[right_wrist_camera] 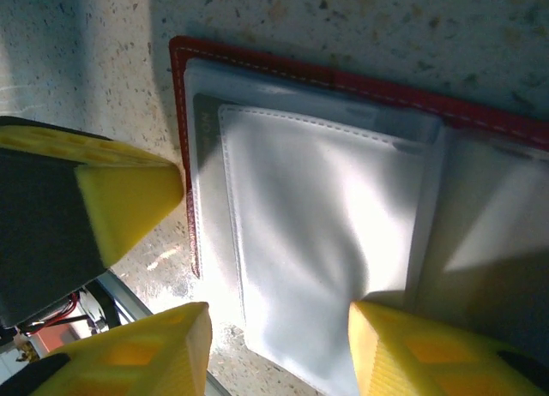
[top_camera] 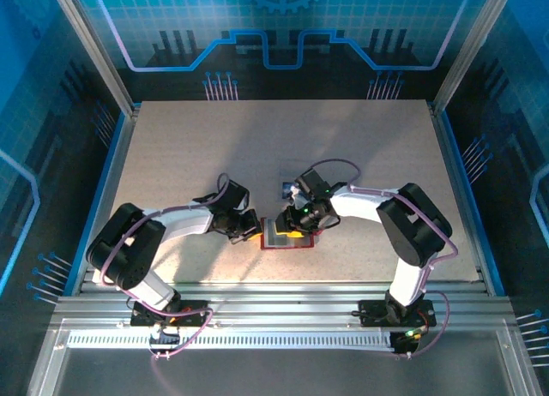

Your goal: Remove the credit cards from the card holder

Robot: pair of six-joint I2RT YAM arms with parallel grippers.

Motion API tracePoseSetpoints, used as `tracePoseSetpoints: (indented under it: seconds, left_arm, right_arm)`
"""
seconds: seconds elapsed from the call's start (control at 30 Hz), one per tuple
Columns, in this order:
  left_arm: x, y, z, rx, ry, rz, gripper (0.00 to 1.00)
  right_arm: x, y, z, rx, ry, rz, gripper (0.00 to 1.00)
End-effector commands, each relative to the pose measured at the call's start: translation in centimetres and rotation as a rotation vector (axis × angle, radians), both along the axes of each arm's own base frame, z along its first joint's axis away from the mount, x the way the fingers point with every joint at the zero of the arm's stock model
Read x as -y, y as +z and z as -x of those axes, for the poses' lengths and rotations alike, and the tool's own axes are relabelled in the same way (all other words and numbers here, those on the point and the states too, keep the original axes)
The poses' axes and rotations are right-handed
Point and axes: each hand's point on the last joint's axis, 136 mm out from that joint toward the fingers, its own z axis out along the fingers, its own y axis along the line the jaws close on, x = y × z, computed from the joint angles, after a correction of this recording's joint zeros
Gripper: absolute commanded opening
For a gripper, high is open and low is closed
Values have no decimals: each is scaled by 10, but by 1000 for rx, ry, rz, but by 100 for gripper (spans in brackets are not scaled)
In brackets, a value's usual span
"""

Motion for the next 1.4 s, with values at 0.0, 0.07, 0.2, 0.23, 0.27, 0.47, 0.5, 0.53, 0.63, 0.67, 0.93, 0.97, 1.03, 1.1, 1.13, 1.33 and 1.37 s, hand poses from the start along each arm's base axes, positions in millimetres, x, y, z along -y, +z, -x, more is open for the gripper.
tracePoseSetpoints:
  seconds: [0.0,0.07,0.2,0.23,0.27,0.47,0.5,0.53,0.63,0.67,0.93,0.97,1.03,1.1,1.13,1.33,1.37]
  left_arm:
    - [2,22,-6,50,-15,-6,12]
    - [5,31,-10,66,-10,14,16]
    - [14,41,-14,73,-5,68,21]
    - [17,42,-14,71,-3,85,22]
    - [19,42,-15,67,2,99,22]
    - [29,34,-15,41,8,140,22]
    - [31,33,-15,37,7,144,23]
    - [33,32,-16,35,5,148,23]
    - [37,27,-15,23,0,146,26]
    - [37,25,-14,19,-2,144,27]
    - [42,12,-11,-12,-4,136,30]
    - [43,12,-12,-11,-4,138,30]
    - [44,11,-12,-14,-6,143,30]
    - [45,10,-12,-15,-6,145,29]
    - [46,10,-12,-15,-8,144,29]
    - [49,10,-11,-17,-12,149,26]
    - [48,9,-11,-20,-11,150,26]
  right_arm:
    - [6,-1,3,-25,-30,-10,48]
    - [6,-2,3,-28,-35,-20,48]
    - [6,-3,3,-34,-48,-44,48]
    - [6,-3,2,-34,-51,-51,48]
    - [6,-3,3,-35,-52,-56,48]
    - [6,1,-2,-29,-63,-80,48]
    - [9,-4,3,-43,-66,-74,48]
    - [11,-5,4,-47,-68,-75,47]
    - [12,-5,4,-50,-72,-80,47]
    - [13,-5,4,-49,-74,-83,47]
    - [14,-5,4,-53,-79,-94,45]
    - [14,-5,5,-54,-78,-95,45]
    - [14,-5,5,-53,-78,-98,45]
    - [14,-4,5,-54,-81,-102,45]
    - [14,-4,5,-56,-81,-103,45]
    - [14,-5,6,-57,-84,-113,44]
    - [14,-5,6,-58,-85,-116,44]
